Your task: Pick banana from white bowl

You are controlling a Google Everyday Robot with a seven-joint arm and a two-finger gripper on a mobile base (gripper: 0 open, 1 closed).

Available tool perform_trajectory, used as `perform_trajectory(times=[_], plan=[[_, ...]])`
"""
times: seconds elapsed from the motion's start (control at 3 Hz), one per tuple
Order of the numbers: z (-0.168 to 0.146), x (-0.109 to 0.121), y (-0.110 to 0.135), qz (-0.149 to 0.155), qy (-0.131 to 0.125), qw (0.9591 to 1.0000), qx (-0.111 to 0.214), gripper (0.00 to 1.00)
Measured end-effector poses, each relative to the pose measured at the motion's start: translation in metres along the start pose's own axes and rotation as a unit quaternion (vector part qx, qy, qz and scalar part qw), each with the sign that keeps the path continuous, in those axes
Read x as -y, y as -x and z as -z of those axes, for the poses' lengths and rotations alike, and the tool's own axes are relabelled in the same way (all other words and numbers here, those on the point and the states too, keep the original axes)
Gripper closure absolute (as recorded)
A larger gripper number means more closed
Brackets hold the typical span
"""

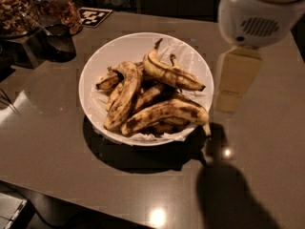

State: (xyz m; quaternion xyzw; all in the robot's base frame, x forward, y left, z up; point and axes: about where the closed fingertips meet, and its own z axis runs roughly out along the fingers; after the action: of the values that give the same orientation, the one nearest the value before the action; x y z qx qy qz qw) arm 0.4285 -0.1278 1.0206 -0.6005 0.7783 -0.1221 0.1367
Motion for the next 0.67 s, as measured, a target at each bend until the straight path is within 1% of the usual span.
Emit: perform_trajectory(times=[0.33,0.67], plan=[[-0.007,0.005,0.009,-0.014,0.005,0.9998,-0.012,0.0],[-0.018,0.015,0.018,-0.024,0.016,0.9993,-0.022,0.0]])
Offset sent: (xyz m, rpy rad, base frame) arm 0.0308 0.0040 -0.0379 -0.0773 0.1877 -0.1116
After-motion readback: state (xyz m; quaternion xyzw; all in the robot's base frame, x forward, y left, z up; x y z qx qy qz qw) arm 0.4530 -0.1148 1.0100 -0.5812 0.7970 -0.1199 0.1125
